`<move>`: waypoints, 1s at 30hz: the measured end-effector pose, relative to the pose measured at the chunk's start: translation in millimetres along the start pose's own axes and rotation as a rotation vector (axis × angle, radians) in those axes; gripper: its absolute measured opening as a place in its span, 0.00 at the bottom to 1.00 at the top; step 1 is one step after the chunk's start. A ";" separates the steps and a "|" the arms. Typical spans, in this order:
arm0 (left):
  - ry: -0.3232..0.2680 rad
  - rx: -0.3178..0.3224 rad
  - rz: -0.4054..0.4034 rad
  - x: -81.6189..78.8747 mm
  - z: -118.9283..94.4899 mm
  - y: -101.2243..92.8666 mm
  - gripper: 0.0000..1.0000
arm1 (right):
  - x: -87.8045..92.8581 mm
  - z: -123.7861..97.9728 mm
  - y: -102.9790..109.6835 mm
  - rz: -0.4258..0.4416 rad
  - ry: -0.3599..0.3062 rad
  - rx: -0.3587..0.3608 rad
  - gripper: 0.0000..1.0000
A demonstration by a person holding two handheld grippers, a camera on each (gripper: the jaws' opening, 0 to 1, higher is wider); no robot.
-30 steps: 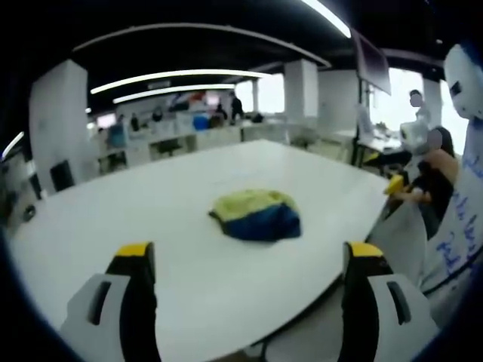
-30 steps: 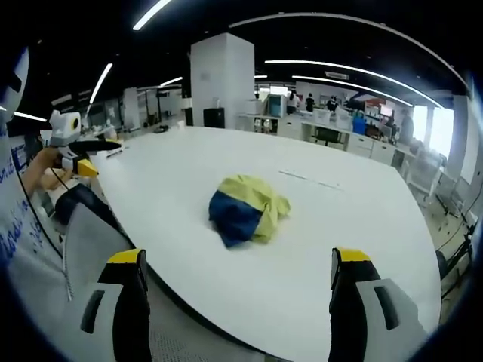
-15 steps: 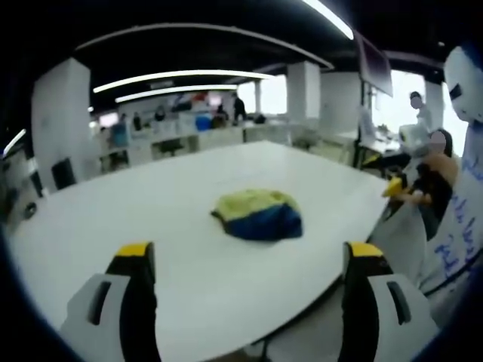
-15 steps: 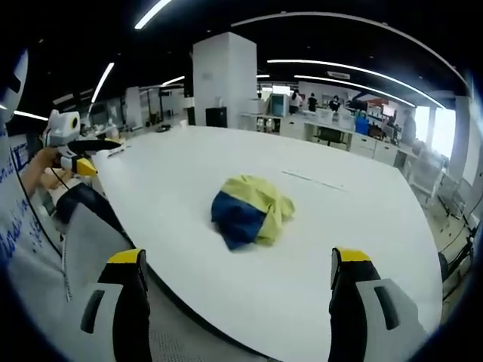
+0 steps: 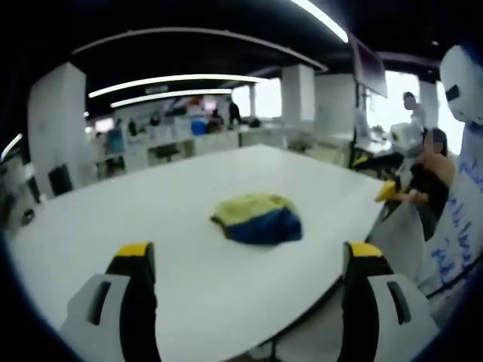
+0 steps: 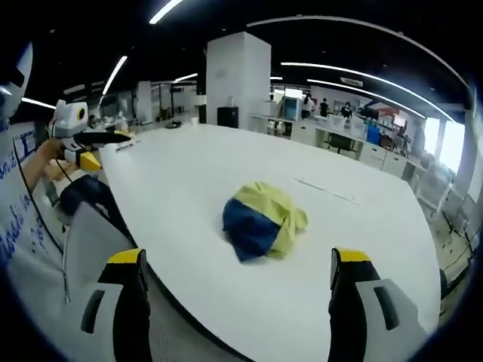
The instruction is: Fold the garment on the visible template until the final outline fits inside the template.
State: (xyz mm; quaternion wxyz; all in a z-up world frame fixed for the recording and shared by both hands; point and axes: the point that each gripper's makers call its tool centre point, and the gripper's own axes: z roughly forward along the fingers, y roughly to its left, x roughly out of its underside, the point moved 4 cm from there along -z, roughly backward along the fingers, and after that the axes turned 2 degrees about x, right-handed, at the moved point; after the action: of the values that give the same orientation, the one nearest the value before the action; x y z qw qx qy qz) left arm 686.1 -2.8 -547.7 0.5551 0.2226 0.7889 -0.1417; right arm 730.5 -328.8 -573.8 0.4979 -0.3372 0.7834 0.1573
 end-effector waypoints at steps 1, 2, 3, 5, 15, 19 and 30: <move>0.006 -0.004 0.006 0.9 -0.5 1.9 0.99 | -2.4 2.1 1.2 -0.014 0.002 0.001 1.00; 0.013 -0.007 0.011 1.8 -0.9 3.3 0.99 | -4.2 3.5 2.3 -0.019 0.003 -0.001 1.00; 0.018 -0.009 0.016 2.6 -1.0 5.3 0.99 | -6.3 5.3 3.7 -0.025 0.003 -0.003 0.99; 0.020 -0.008 0.018 3.3 -0.6 7.6 0.99 | -10.0 8.5 5.9 -0.037 0.004 -0.006 0.96; 0.001 0.050 0.023 2.3 0.4 21.8 1.00 | -38.3 40.2 34.2 -0.107 -0.003 -0.041 0.89; 0.000 0.071 0.034 3.3 0.2 30.4 1.00 | -46.0 53.5 48.1 -0.136 -0.001 -0.052 0.87; 0.006 0.131 0.053 8.7 2.5 41.0 0.99 | -55.5 101.4 76.0 -0.189 0.014 -0.137 0.70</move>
State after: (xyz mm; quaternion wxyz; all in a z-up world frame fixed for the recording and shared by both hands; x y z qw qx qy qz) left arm 706.5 33.0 -555.8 0.5406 0.2798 0.7733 -0.1776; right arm 762.2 -194.1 -577.5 0.4809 -0.4438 0.7389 0.1606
